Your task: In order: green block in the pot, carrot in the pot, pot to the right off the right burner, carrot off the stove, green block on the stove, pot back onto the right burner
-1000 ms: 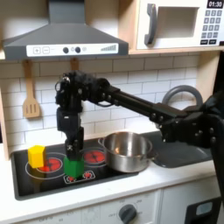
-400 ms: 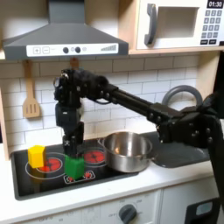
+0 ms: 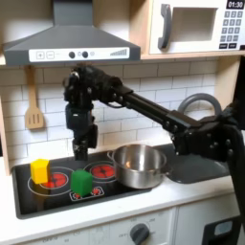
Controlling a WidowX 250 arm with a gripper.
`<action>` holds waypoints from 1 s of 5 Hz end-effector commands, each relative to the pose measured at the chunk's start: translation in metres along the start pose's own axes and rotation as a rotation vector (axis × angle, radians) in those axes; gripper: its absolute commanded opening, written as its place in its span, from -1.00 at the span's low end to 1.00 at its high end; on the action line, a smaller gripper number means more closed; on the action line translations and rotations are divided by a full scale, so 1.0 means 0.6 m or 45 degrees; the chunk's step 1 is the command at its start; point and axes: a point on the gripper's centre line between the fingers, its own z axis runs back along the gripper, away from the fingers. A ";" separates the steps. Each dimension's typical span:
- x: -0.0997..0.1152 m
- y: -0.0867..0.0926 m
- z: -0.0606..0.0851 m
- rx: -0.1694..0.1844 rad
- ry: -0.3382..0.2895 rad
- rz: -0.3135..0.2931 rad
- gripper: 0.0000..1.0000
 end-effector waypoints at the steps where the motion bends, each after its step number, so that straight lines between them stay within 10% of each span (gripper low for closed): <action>1: -0.047 -0.060 0.001 -0.048 0.056 -0.257 1.00; 5: -0.151 -0.109 0.001 -0.109 0.122 -0.724 1.00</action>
